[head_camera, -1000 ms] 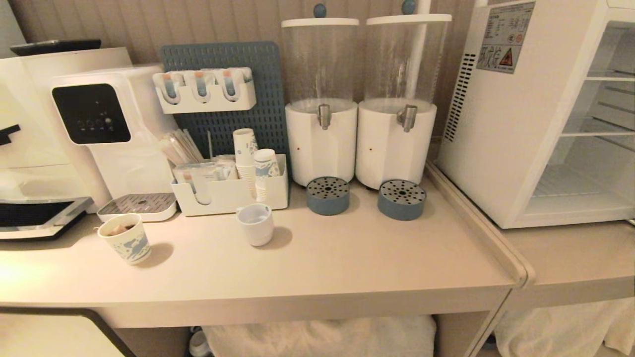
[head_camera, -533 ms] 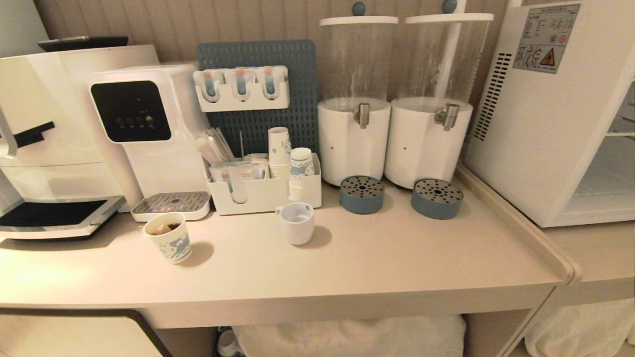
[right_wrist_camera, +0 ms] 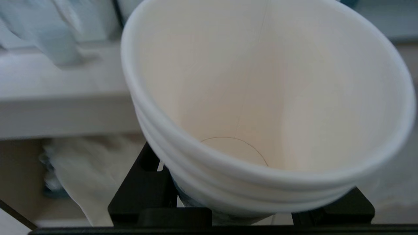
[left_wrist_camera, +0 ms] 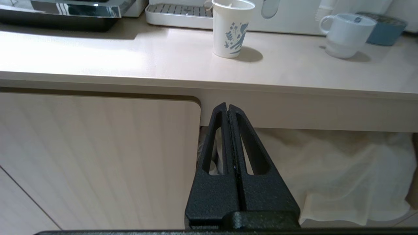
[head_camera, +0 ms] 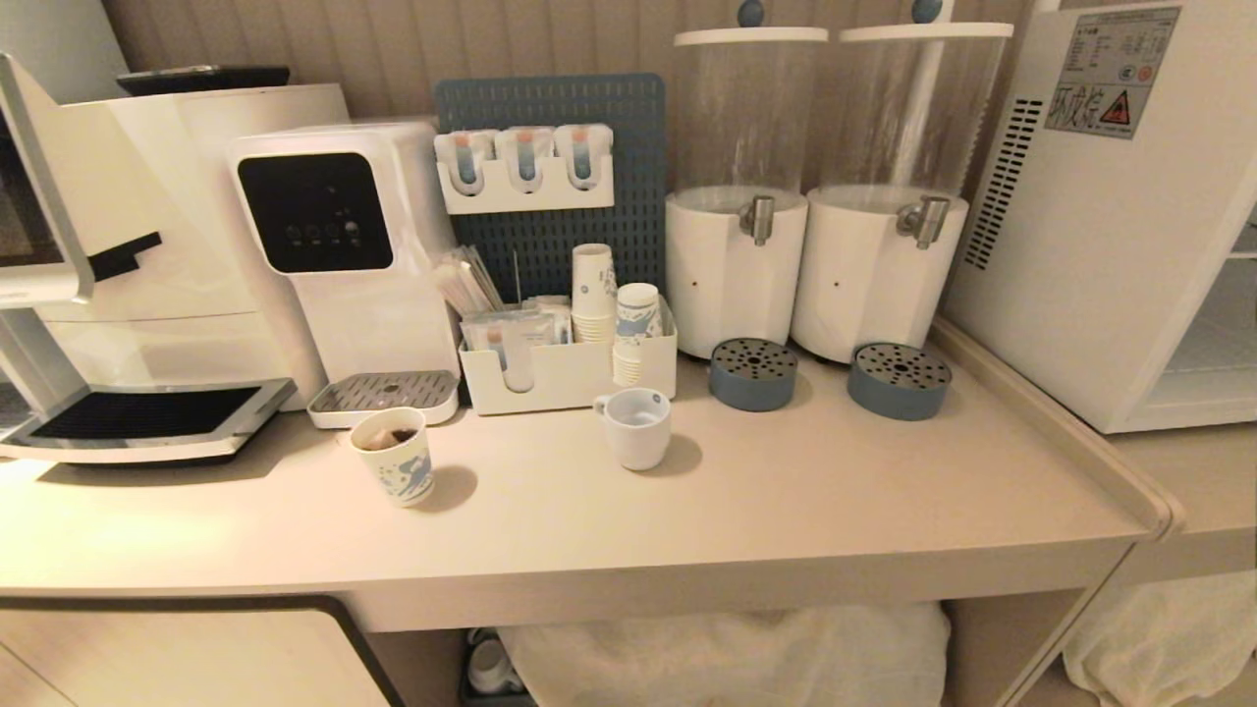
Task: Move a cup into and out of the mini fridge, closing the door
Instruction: Place the paper cup on the table
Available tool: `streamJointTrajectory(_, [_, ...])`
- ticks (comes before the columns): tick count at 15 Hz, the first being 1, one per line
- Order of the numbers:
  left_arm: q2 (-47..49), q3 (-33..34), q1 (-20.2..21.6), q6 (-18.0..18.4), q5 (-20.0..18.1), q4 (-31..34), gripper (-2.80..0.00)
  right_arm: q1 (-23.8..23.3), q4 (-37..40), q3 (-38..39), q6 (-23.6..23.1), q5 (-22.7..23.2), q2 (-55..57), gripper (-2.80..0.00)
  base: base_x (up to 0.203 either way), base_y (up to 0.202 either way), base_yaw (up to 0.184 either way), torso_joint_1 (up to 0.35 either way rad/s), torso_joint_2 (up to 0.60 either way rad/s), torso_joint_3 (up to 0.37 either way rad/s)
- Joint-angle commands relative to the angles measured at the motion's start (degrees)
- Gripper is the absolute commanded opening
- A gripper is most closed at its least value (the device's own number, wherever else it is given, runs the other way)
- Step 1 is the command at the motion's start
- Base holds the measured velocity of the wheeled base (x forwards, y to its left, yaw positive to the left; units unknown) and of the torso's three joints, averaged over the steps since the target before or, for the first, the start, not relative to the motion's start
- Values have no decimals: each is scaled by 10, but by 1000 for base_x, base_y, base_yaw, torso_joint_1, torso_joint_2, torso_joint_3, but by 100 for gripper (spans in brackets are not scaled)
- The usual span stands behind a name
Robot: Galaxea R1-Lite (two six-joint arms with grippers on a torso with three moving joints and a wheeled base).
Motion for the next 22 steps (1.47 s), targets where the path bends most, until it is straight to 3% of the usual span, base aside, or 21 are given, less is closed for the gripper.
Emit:
streamJointTrajectory(1, [-2, 23, 0, -1, 0, 0, -280, 0, 42, -89, 6, 15, 4, -280, 0, 0, 0, 0, 0, 0])
streamJointTrajectory(4, [-2, 23, 0, -2, 1, 0, -280, 18, 94, -296, 71, 10, 106, -280, 0, 0, 0, 0, 0, 0])
streamJointTrajectory(5, [-2, 23, 0, -3, 1, 0, -280, 53, 97, -333, 88, -8, 169, -280, 0, 0, 0, 0, 0, 0])
streamJointTrajectory(9, [-2, 23, 0, -7, 1, 0, -280, 313, 95, -399, 111, -88, 321, -280, 0, 0, 0, 0, 0, 0])
streamJointTrajectory(10, [-2, 23, 0, -7, 1, 0, -280, 351, 91, -399, 105, -95, 357, -280, 0, 0, 0, 0, 0, 0])
streamJointTrajectory(12, [-2, 23, 0, -7, 2, 0, -280, 366, 76, -405, 95, -81, 409, -280, 0, 0, 0, 0, 0, 0])
streamJointTrajectory(14, [-2, 23, 0, -7, 2, 0, -280, 339, 60, -443, 96, -73, 465, -280, 0, 0, 0, 0, 0, 0])
streamJointTrajectory(16, [-2, 23, 0, -7, 2, 0, -280, 232, 38, -462, 107, -46, 521, -280, 0, 0, 0, 0, 0, 0])
streamJointTrajectory(17, [-2, 23, 0, -7, 2, 0, -280, 154, 13, -460, 112, -5, 549, -280, 0, 0, 0, 0, 0, 0])
streamJointTrajectory(19, [-2, 23, 0, -7, 1, 0, -280, 5, -58, -433, 116, 121, 614, -280, 0, 0, 0, 0, 0, 0])
streamJointTrajectory(20, [-2, 23, 0, -6, 0, 0, -280, -43, -119, -397, 106, 169, 660, -280, 0, 0, 0, 0, 0, 0])
streamJointTrajectory(22, [-2, 23, 0, -7, 1, 0, -280, -67, -259, -303, 49, 224, 752, -280, 0, 0, 0, 0, 0, 0])
